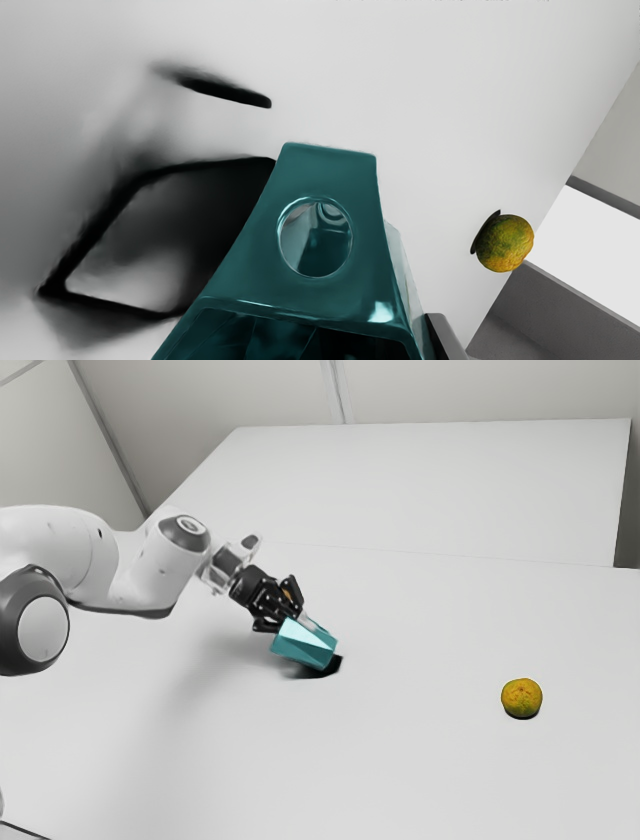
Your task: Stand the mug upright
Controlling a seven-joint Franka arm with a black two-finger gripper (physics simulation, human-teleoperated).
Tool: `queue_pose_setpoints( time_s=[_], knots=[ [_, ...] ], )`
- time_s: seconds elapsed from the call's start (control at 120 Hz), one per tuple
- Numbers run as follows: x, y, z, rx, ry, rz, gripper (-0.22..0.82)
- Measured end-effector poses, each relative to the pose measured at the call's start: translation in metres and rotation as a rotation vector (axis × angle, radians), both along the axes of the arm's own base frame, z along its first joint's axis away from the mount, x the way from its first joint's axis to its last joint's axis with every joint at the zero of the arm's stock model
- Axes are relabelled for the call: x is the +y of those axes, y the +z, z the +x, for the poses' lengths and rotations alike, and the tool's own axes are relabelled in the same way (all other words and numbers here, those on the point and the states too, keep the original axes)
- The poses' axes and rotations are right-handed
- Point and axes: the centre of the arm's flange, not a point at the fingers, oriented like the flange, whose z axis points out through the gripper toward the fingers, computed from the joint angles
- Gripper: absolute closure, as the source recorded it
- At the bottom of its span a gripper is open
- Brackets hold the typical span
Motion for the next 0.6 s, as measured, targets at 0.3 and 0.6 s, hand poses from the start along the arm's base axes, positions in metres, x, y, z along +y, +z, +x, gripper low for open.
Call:
queue_pose_setpoints(
  time_s=[0.3,0.6],
  knots=[
    [-0.011,0.048,0.002,-0.091,-0.130,0.176,0.77],
    [-0.017,0.102,-0.007,-0.189,-0.353,0.562,0.77]
  ],
)
